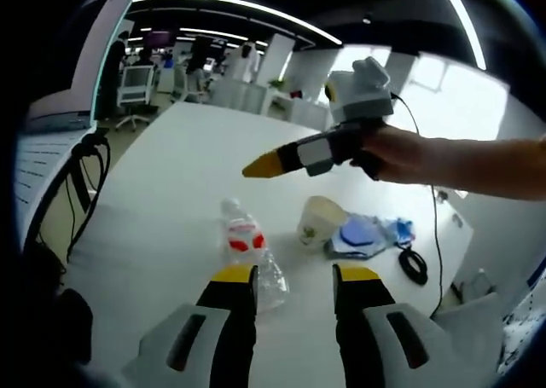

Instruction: Arrange the tabletop items into an orderly group along one side of the table until the central work area is clear of visible clutter.

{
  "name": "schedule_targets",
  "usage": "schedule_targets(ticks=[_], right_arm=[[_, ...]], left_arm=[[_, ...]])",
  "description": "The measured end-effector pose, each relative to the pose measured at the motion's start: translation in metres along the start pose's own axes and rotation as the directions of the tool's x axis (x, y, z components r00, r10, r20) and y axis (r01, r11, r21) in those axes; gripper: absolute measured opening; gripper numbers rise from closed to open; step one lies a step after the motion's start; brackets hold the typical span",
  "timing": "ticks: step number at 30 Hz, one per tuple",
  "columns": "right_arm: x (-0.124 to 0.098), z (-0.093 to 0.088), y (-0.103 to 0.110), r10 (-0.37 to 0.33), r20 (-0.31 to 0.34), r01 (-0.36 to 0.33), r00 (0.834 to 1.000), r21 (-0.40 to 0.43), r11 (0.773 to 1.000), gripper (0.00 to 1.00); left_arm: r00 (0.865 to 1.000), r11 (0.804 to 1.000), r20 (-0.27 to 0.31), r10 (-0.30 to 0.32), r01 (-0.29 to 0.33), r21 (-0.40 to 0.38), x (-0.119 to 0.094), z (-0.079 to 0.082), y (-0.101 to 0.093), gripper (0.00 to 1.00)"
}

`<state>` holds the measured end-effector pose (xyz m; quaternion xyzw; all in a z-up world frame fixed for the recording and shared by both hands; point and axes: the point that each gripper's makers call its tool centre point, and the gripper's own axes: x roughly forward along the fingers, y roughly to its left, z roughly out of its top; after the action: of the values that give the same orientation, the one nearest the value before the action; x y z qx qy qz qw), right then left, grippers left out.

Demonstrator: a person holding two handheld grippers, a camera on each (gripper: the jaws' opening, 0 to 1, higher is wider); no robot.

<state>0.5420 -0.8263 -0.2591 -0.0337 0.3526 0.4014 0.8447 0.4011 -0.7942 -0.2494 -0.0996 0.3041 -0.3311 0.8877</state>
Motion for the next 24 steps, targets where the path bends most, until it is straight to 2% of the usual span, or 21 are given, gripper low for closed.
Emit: schedule_targets(ticks=[7,10,14,19,24], right_arm=[[0.008,-0.007,-0.008,-0.032,-0.034,0.033,0.999,0.052,0.998,0.28],[0.012,-0.01,-0.012,-0.035,-0.052,0.04,0.998,0.1,0.994,0.29],[0.017,-0.014,-0.015,-0.045,-0.075,0.053,0.996,0.111,0.992,0.29],[0.022,-0.018,-0.02,-0.054,-0.099,0.07,0.994,0.172,0.983,0.28],[0.027,-0.024,-0.024,-0.066,-0.131,0.098,0.989,0.25,0.963,0.29]], left_arm=[[1.0,1.0,-0.001,-0.001,0.001,-0.011,0.001,-0.003,0.001,0.31],[1.0,1.0,-0.003,-0.001,0.001,-0.015,0.002,-0.005,0.003,0.31],[1.0,1.0,-0.005,-0.002,0.002,-0.019,0.003,-0.006,0.004,0.31],[1.0,1.0,-0.005,0.0,0.0,-0.023,0.004,-0.007,0.006,0.31],[1.0,1.0,-0.003,-0.001,0.001,-0.031,0.005,-0.008,0.007,0.31]])
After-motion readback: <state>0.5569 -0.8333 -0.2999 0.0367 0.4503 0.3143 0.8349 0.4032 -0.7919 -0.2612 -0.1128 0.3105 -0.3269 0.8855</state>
